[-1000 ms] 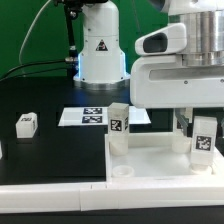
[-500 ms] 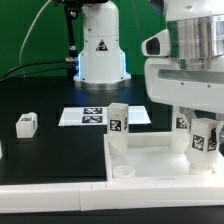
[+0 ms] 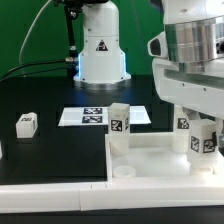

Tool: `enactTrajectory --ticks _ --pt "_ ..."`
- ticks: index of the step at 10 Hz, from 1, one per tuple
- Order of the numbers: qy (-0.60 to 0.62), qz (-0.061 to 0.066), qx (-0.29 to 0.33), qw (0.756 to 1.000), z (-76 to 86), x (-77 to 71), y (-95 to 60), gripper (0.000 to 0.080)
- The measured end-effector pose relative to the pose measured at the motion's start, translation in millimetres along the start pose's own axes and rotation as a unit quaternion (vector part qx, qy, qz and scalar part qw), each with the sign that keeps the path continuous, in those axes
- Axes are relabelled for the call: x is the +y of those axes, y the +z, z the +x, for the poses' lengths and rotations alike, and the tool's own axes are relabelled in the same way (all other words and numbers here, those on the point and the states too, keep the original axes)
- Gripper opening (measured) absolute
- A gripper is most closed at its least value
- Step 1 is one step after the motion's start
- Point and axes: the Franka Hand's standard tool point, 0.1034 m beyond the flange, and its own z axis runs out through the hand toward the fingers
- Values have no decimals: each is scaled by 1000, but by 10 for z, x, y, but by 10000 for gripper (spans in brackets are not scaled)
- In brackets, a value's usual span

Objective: Assemble square table

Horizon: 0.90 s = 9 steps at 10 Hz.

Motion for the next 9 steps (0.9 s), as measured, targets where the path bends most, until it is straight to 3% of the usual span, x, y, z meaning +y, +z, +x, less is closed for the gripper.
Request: enactTrajectory --ticks 1,2,5,6,7,8,9 --pt "-98 0 1 995 35 10 -11 494" --pt "-157 -1 1 988 25 3 -17 611" --pt "-264 -4 3 965 57 25 -13 648" --pt "-363 -9 3 932 107 33 -34 648" --pt "-468 -24 1 883 121 -6 -90 649" --pt "-500 -28 5 866 76 -49 -101 649" --pt "-494 -29 5 869 90 -35 -90 612"
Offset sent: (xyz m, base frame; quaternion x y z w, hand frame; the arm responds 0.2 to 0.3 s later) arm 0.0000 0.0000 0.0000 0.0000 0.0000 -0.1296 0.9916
